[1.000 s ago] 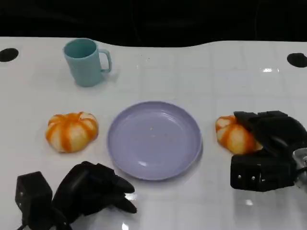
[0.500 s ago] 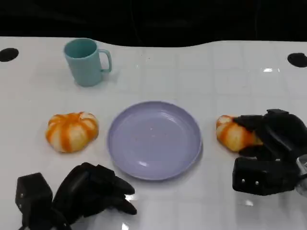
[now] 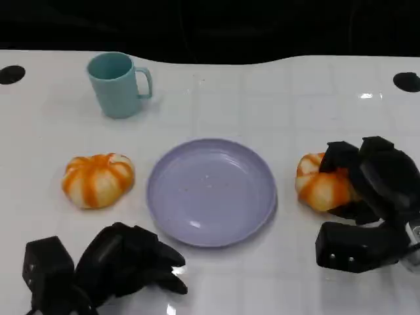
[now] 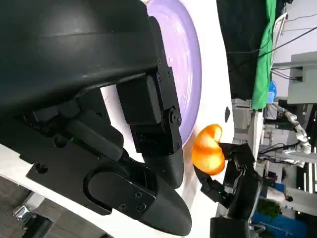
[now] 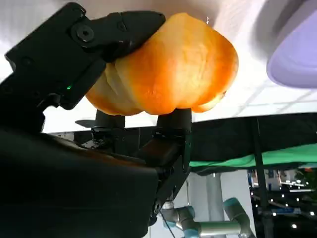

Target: Grasp the bread from the table and place it into the plate.

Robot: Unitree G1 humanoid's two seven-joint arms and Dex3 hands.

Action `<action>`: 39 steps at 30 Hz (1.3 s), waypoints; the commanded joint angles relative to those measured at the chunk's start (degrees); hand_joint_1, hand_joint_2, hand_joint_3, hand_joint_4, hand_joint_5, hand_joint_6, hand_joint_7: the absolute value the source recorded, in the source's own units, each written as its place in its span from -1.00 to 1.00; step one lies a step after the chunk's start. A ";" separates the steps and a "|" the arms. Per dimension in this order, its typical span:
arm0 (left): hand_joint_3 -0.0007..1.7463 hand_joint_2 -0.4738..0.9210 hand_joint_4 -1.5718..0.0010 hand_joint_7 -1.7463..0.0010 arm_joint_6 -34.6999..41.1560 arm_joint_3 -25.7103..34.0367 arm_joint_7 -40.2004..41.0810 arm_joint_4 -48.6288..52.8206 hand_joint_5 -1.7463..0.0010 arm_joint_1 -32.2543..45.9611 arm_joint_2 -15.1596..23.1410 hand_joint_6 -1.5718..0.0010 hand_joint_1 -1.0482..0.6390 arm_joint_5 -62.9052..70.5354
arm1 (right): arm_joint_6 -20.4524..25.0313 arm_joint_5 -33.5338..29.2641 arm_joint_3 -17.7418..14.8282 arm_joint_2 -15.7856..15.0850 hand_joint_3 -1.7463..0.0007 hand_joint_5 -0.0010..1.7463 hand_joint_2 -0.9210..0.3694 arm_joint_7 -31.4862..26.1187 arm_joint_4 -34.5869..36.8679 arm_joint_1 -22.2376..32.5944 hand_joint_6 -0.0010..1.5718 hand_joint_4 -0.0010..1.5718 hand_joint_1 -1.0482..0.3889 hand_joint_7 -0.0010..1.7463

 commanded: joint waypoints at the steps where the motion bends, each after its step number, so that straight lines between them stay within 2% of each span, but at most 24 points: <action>1: -1.00 0.81 -1.00 0.99 0.54 0.15 0.38 -0.58 0.73 0.71 0.43 -0.99 -1.00 -0.37 | -1.64 0.10 -0.32 -0.42 -0.34 1.00 -0.03 -3.50 -1.35 -1.58 -0.11 0.20 0.29 1.00; 8: -0.99 0.82 -1.00 0.99 0.25 0.14 0.51 -0.46 0.73 0.84 0.55 -0.99 -1.00 -0.14 | -3.90 0.43 -0.68 -0.66 -0.43 1.00 0.00 -5.19 -4.28 -0.97 -0.08 0.24 0.32 1.00; 14: -0.99 0.82 -0.99 1.00 -0.25 0.63 -0.48 0.93 0.73 0.11 0.95 -0.98 -1.00 -0.56 | -6.65 1.02 -1.00 0.41 -0.49 1.00 -0.01 -4.86 -7.85 -0.94 -0.07 0.26 0.33 1.00; 17: -0.99 0.83 -0.99 0.99 -0.41 0.56 -0.17 0.90 0.73 0.07 0.96 -0.99 -1.00 -0.32 | -7.54 1.46 -1.06 1.29 -0.58 1.00 0.01 -3.06 -10.49 -1.29 -0.03 0.30 0.32 1.00; 20: -0.99 0.83 -1.00 0.99 -0.36 0.55 -0.15 0.86 0.73 0.07 0.92 -0.99 -1.00 -0.35 | -8.95 3.33 -1.39 2.36 -0.61 1.00 0.02 1.38 -13.29 -1.24 -0.03 0.30 0.30 1.00; 25: -1.00 0.82 -0.99 1.00 -0.02 0.55 -0.37 0.81 0.73 0.17 0.86 -0.98 -1.00 -0.54 | -8.83 4.30 -1.05 4.17 -0.72 1.00 0.10 7.85 -16.87 -1.41 -0.02 0.29 0.30 0.99; 33: -0.99 0.84 -0.98 1.00 -0.88 0.35 -0.39 0.74 0.73 0.36 0.88 -0.97 -1.00 -0.30 | -10.18 3.81 0.67 9.05 -0.71 1.00 0.09 12.63 -12.12 -5.27 0.02 0.27 0.25 0.89; 39: -1.00 0.84 -0.98 1.00 -1.06 0.21 -0.31 0.53 0.73 0.57 0.74 -0.97 -1.00 -0.28 | -10.64 3.66 1.02 11.72 -0.67 1.00 0.06 13.30 -7.96 -7.17 0.03 0.26 0.27 0.90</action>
